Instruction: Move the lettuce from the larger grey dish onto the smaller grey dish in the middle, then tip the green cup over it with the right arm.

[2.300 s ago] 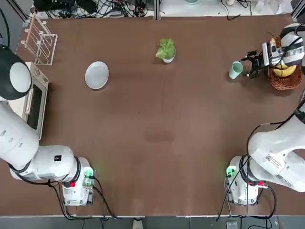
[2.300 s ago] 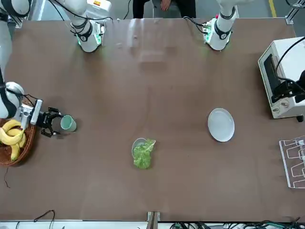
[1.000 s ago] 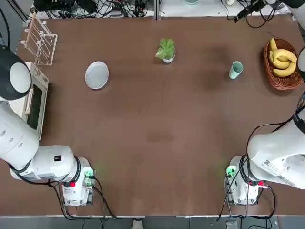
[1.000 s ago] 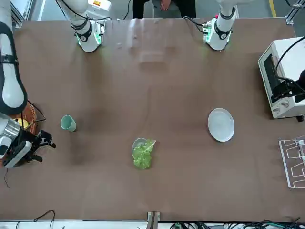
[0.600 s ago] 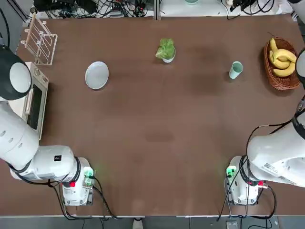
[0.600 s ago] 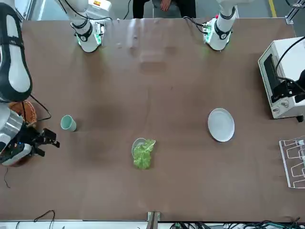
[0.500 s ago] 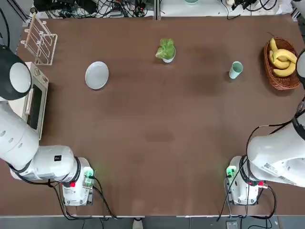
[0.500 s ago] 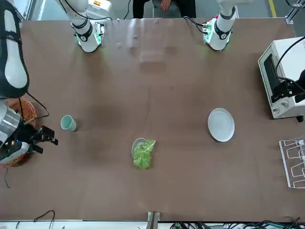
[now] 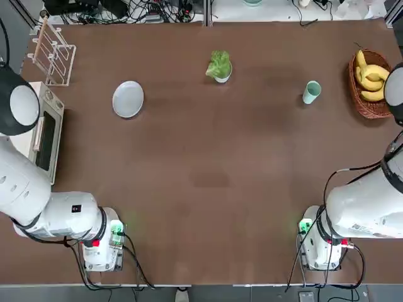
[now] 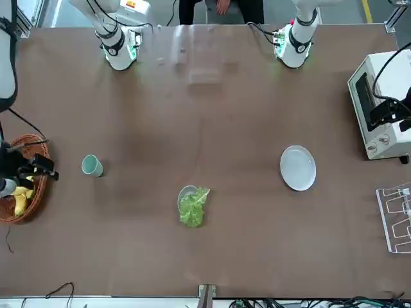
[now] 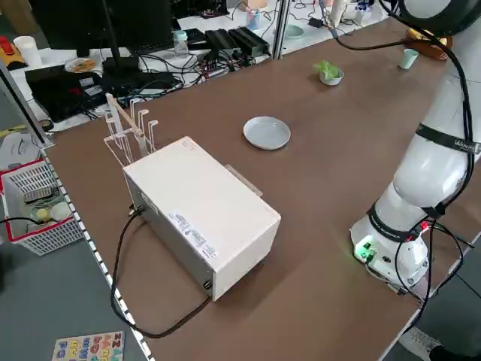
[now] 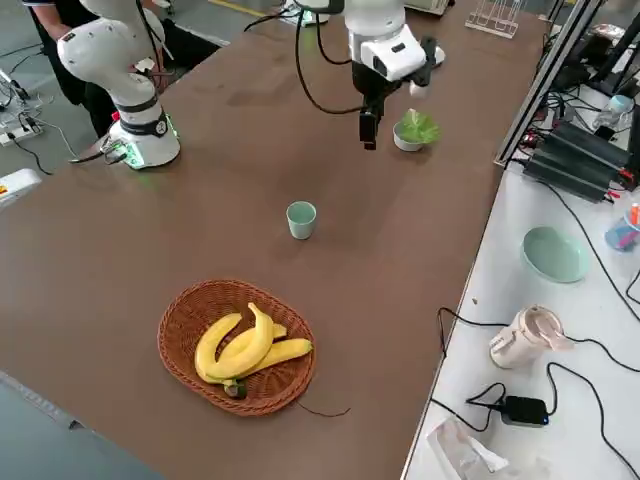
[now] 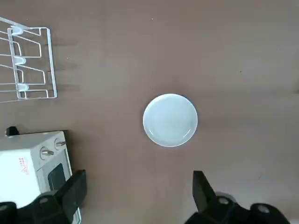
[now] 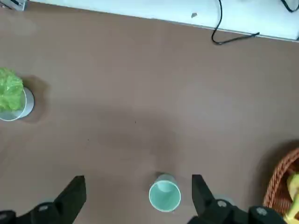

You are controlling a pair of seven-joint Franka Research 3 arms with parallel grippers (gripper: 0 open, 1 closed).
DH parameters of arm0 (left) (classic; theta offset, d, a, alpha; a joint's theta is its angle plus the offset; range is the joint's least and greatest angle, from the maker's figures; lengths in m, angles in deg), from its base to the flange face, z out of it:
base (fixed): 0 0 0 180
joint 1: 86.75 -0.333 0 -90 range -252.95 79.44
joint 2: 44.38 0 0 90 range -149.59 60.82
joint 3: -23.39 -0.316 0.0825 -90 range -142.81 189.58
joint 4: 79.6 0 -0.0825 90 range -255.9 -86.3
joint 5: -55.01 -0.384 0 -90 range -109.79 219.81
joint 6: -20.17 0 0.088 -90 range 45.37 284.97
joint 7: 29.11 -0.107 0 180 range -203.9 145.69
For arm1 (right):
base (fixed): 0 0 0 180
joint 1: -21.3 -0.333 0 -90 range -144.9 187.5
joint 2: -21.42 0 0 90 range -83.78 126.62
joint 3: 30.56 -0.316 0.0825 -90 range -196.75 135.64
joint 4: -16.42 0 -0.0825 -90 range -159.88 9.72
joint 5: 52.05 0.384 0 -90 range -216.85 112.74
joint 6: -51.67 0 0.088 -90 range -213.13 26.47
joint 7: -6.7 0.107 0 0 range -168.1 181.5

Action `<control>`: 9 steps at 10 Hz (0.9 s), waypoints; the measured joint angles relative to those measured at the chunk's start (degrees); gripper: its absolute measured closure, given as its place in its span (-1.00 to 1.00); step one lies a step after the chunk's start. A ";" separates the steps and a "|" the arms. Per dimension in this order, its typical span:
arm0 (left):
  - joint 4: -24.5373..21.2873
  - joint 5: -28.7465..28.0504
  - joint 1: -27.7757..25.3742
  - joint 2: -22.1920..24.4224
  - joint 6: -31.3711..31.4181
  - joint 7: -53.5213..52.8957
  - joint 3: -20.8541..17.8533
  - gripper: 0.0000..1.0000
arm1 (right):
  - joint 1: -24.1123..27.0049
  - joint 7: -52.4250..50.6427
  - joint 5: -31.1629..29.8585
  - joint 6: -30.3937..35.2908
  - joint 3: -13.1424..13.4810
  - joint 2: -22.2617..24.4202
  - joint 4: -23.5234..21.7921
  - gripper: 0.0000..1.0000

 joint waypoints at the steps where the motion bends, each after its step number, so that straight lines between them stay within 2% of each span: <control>1: -0.02 0.00 0.00 0.07 -0.10 0.07 0.00 -1.00 | -0.73 0.74 -0.13 2.77 1.33 1.45 -0.04 -1.00; 3: -0.17 0.00 0.01 0.06 -0.10 0.10 0.00 -1.00 | -3.18 5.01 -2.29 8.96 3.04 5.31 -0.20 -1.00; 5: -0.22 0.00 0.11 0.05 -0.12 0.11 0.01 -1.00 | -7.11 10.68 -3.83 14.90 3.39 9.28 -0.57 -1.00; 7: -0.31 0.00 0.15 0.01 -0.14 0.15 0.02 -1.00 | -12.07 12.99 -4.92 15.90 5.51 12.54 -2.66 -1.00; 9: -0.40 0.00 0.14 -0.02 -0.14 0.36 0.02 -1.00 | -13.26 14.93 -5.10 15.89 6.17 13.48 -4.04 -1.00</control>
